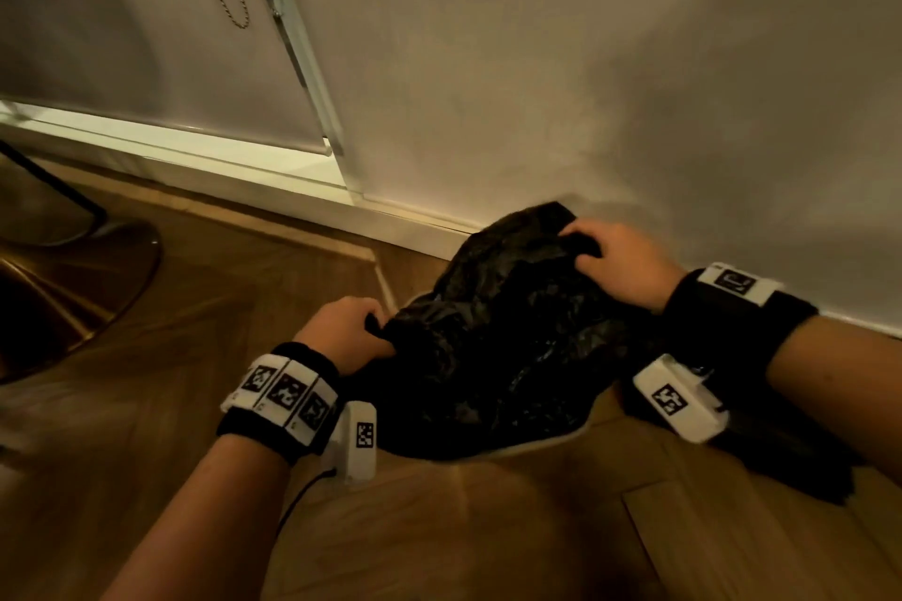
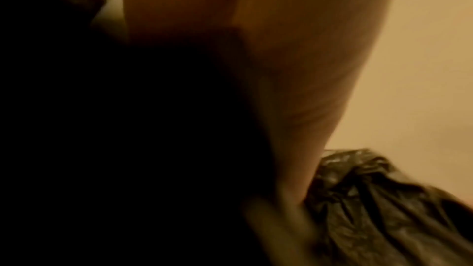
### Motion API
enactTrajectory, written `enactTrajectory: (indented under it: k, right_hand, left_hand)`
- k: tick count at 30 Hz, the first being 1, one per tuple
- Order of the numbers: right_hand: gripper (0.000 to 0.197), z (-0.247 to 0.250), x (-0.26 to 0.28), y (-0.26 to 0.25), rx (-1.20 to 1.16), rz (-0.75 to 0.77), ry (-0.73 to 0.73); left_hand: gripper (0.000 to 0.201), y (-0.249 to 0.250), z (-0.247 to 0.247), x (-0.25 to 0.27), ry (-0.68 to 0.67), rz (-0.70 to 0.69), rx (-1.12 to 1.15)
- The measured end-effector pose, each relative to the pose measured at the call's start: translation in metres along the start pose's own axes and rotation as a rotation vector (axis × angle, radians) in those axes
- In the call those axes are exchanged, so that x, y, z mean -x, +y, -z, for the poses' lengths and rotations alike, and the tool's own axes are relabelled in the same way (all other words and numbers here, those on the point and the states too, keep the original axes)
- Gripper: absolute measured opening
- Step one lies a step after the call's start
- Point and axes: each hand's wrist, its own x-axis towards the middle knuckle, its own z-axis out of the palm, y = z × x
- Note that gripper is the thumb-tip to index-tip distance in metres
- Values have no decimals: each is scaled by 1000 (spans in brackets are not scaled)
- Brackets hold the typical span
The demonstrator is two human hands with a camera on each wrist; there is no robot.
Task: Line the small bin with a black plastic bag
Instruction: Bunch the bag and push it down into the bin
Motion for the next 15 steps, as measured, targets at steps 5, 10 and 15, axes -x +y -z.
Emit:
enactTrajectory:
  k: [5,10,15]
  right_hand:
    - [54,21,14,25,-19,-224,-239]
    - [100,19,27,1,-296,-198,63]
    - [80,-17,44,8,-854,-703,-40]
  left_hand:
    - [27,-17,7,5,-20,30,73]
    - [79,24,3,1,71,-33,354]
    - [81,40,-6,-17,-7,163,174]
